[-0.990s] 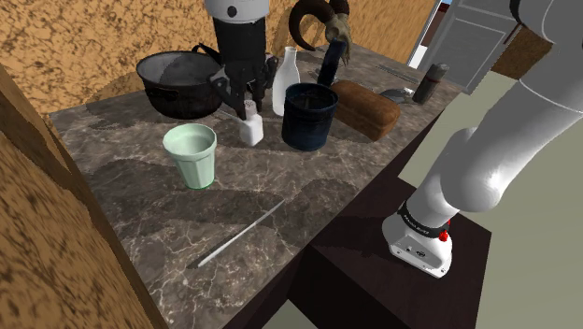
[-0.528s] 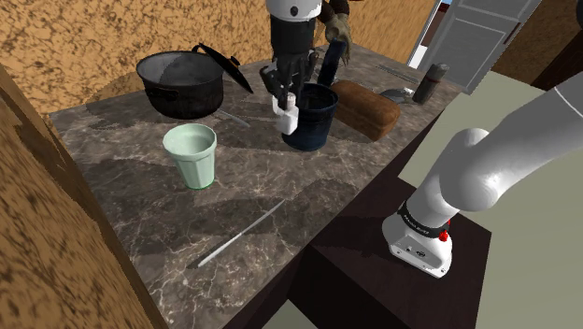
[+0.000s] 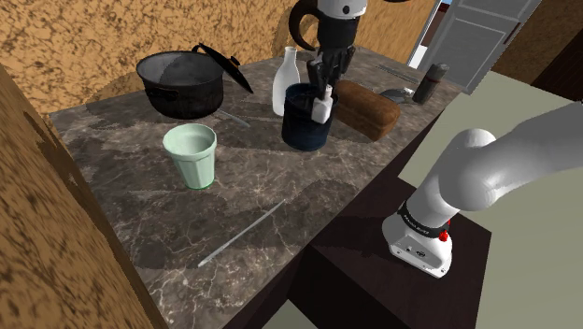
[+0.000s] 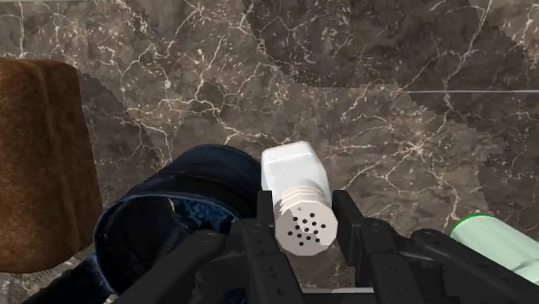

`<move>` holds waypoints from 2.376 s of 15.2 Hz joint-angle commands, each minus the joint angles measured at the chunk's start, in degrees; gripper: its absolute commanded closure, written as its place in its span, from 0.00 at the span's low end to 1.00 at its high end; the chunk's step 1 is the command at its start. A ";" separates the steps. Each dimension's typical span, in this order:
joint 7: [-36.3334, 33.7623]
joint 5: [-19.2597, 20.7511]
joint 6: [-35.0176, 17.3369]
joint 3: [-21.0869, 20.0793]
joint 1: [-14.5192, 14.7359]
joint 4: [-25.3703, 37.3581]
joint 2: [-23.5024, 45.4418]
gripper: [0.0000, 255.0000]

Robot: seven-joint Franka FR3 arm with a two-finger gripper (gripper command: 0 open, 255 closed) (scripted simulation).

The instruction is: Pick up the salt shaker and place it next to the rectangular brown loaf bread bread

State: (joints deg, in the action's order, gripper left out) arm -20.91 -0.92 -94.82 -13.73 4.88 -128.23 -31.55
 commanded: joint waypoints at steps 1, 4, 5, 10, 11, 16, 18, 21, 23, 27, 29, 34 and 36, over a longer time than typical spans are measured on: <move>2.51 0.64 0.34 2.05 -0.43 -2.35 -2.78 1.00; 6.46 2.28 0.83 5.46 -1.42 -5.31 -6.43 1.00; 7.78 2.92 1.00 6.62 -1.80 -6.18 -7.54 1.00; 14.43 6.75 1.76 12.56 -4.03 -9.55 -12.23 1.00; 15.78 7.61 1.88 13.78 -4.53 -10.03 -12.98 1.00; 22.61 12.26 2.19 20.05 -7.22 -11.48 -15.71 1.00; 26.41 14.90 2.12 23.57 -8.75 -11.58 -16.42 1.00; 26.13 15.20 0.03 23.86 -8.87 -14.13 -16.87 1.00; 25.94 15.41 -1.38 24.06 -8.95 -15.79 -17.11 1.00; 25.55 15.88 -4.26 24.50 -9.12 -19.02 -17.44 1.00; 25.36 16.13 -5.73 24.73 -9.22 -20.59 -17.52 1.00; 24.88 16.82 -9.53 25.35 -9.48 -24.36 -17.47 1.00; 24.68 17.13 -11.11 25.61 -9.60 -25.81 -17.33 1.00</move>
State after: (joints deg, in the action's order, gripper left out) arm 3.77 16.00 -105.27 11.70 -4.58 -153.21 -48.68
